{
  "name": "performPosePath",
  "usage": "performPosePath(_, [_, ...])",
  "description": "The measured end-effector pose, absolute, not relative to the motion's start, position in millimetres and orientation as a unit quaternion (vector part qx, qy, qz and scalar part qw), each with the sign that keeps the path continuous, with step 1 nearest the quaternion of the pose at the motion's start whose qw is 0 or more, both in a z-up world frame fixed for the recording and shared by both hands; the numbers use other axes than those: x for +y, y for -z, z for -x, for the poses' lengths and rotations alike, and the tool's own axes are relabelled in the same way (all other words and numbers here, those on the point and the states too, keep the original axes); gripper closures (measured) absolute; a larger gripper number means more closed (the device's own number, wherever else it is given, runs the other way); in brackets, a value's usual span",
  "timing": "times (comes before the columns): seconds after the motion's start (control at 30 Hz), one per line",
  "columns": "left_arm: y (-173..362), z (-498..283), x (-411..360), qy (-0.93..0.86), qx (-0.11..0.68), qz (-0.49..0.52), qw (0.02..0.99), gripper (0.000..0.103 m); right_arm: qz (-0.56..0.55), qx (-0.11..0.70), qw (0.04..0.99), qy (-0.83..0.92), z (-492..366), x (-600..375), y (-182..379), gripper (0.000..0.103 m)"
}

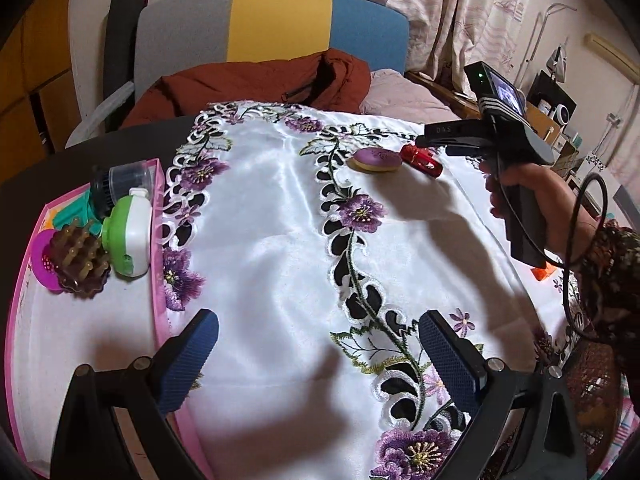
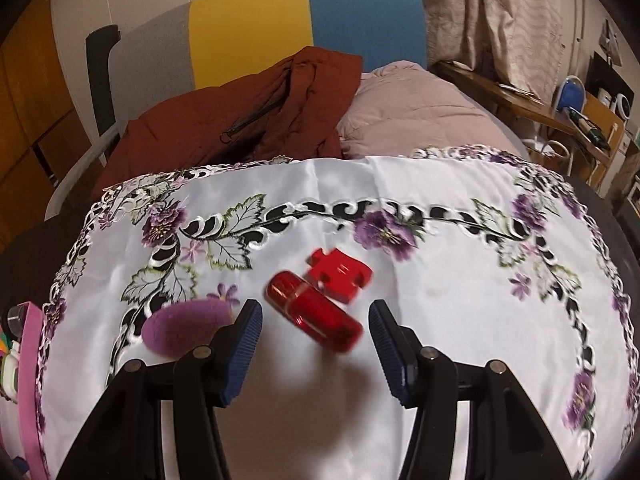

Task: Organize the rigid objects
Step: 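Move the right gripper to the red cylinder and grasp it, then lift the red cylinder with the right gripper while the left gripper reaches the purple soap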

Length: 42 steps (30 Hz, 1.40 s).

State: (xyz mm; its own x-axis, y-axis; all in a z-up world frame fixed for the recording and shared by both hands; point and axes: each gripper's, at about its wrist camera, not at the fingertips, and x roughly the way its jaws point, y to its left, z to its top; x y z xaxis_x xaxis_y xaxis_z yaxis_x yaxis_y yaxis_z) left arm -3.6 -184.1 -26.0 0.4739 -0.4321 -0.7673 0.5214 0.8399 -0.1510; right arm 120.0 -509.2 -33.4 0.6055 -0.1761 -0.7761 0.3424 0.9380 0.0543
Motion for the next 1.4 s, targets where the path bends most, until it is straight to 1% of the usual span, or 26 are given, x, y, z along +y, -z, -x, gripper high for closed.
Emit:
performPosePath(0.17, [30.2, 0.2, -183.5, 0.272, 0.438, -0.046, 0.855, 0.002, -0.090, 0.435, 0.887, 0.123, -134.1, -506.8, 48.3, 0.047])
performPosePath(0.27, [31.7, -1.0, -185.2, 0.270, 0.439, -0.044, 0.856, 0.002, -0.063, 0.447, 0.885, 0.112, -136.8, -502.6, 56.0, 0.049])
performPosePath(0.37, [33.0, -2.3, -187.9, 0.272, 0.442, -0.041, 0.854, 0.002, -0.069, 0.452, 0.882, 0.111, -137.7, -504.0, 62.1, 0.053])
performPosePath(0.43, [32.8, -3.0, -190.8, 0.271, 0.442, -0.043, 0.854, 0.002, -0.086, 0.454, 0.881, 0.105, -137.8, -508.1, 63.9, 0.056])
performPosePath(0.5, [31.6, -4.8, -193.8, 0.272, 0.441, -0.043, 0.854, 0.002, -0.098, 0.460, 0.877, 0.103, -138.2, -511.0, 66.8, 0.067])
performPosePath(0.6, [29.1, -11.9, -201.4, 0.272, 0.439, -0.046, 0.855, 0.002, -0.103, 0.470, 0.871, 0.104, -137.9, -512.5, 67.8, 0.078])
performPosePath(0.83, [22.5, -43.6, -237.9, 0.263, 0.431, -0.081, 0.859, 0.000, -0.185, 0.498, 0.839, 0.117, -123.3, -529.2, 65.4, 0.078])
performPosePath(0.97, [17.0, -66.2, -266.5, 0.269, 0.424, -0.089, 0.860, 0.000, -0.181, 0.505, 0.835, 0.121, -120.6, -529.4, 66.7, 0.078])
performPosePath(1.13, [16.9, -96.5, -303.2, 0.280, 0.418, -0.102, 0.858, 0.000, -0.144, 0.511, 0.838, 0.127, -124.1, -519.7, 66.9, 0.078])
performPosePath(1.2, [16.9, -104.8, -319.6, 0.285, 0.400, -0.128, 0.862, 0.000, -0.144, 0.512, 0.837, 0.127, -124.1, -519.8, 67.3, 0.078])
performPosePath(1.4, [26.4, -128.5, -352.9, 0.305, 0.390, -0.177, 0.851, 0.000, -0.167, 0.514, 0.833, 0.120, -122.2, -528.3, 67.4, 0.079])
